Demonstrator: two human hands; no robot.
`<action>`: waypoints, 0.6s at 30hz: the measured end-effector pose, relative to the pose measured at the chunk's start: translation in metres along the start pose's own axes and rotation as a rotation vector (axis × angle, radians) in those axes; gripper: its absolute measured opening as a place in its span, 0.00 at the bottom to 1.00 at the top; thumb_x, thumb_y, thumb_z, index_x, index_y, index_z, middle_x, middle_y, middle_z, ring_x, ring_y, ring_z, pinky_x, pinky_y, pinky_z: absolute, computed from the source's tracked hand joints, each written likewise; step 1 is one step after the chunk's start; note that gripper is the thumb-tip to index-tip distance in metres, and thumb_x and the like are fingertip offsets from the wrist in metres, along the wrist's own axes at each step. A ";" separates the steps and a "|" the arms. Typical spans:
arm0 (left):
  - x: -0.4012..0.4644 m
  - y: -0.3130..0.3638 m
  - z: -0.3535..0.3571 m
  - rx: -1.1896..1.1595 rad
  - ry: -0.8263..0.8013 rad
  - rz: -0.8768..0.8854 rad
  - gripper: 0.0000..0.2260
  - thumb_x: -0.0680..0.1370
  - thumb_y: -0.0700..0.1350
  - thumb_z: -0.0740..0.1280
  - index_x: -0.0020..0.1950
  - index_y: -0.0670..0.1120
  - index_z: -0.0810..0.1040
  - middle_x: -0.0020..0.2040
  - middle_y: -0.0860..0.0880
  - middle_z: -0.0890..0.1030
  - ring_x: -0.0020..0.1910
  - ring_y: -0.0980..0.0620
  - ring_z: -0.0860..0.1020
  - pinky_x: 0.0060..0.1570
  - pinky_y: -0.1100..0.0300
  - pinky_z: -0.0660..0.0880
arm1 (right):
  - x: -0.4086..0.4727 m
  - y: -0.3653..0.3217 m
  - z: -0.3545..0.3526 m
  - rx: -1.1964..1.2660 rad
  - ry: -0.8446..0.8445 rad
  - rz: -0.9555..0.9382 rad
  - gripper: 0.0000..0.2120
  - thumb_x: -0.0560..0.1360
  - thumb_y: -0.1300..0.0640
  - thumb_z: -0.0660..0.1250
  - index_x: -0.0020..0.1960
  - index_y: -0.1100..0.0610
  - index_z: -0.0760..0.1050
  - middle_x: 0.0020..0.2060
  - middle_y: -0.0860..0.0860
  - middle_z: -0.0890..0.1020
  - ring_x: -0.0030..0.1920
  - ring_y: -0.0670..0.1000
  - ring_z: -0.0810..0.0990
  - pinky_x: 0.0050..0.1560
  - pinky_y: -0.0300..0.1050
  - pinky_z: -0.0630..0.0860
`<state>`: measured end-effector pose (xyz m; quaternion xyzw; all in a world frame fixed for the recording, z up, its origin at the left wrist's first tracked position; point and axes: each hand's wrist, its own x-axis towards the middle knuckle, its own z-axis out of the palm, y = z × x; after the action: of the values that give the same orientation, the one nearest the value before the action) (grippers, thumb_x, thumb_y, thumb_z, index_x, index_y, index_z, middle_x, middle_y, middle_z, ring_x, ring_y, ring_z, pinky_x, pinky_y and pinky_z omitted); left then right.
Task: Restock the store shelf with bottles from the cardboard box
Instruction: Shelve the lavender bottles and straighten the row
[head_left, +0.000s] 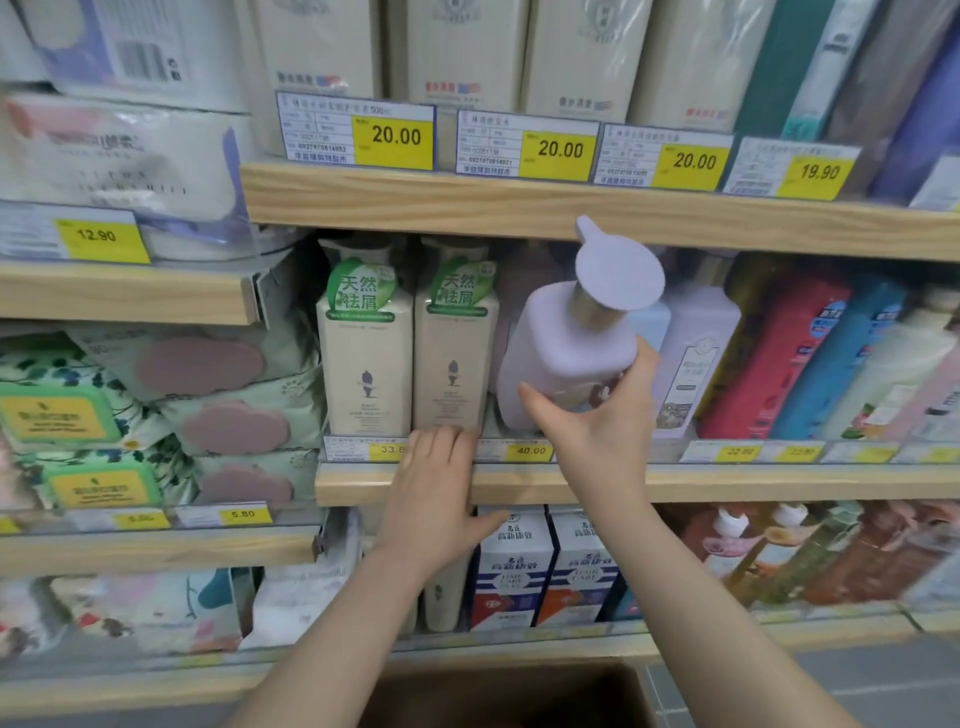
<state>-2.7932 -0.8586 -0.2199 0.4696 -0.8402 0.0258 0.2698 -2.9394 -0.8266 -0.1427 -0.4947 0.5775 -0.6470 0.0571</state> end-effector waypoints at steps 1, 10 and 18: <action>0.000 0.000 0.001 -0.003 0.007 -0.002 0.37 0.64 0.65 0.70 0.65 0.45 0.69 0.57 0.48 0.72 0.58 0.47 0.68 0.65 0.54 0.65 | 0.000 0.002 0.003 -0.018 -0.001 0.009 0.37 0.58 0.45 0.75 0.61 0.42 0.61 0.47 0.32 0.73 0.47 0.41 0.75 0.46 0.45 0.74; 0.000 0.000 0.008 0.010 0.030 -0.024 0.40 0.60 0.66 0.71 0.63 0.45 0.68 0.55 0.48 0.72 0.56 0.48 0.68 0.65 0.52 0.66 | -0.012 0.009 0.022 -0.204 -0.031 0.042 0.41 0.61 0.44 0.74 0.66 0.45 0.55 0.60 0.48 0.73 0.56 0.53 0.75 0.50 0.55 0.75; 0.001 0.000 0.009 0.017 0.011 -0.022 0.41 0.60 0.68 0.70 0.64 0.45 0.67 0.55 0.49 0.71 0.57 0.48 0.67 0.64 0.55 0.62 | 0.022 0.000 0.034 -0.390 -0.100 0.037 0.51 0.65 0.46 0.73 0.74 0.51 0.41 0.60 0.56 0.72 0.53 0.63 0.77 0.46 0.49 0.73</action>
<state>-2.7974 -0.8618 -0.2275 0.4808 -0.8333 0.0324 0.2709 -2.9270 -0.8643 -0.1352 -0.5174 0.6972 -0.4962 0.0006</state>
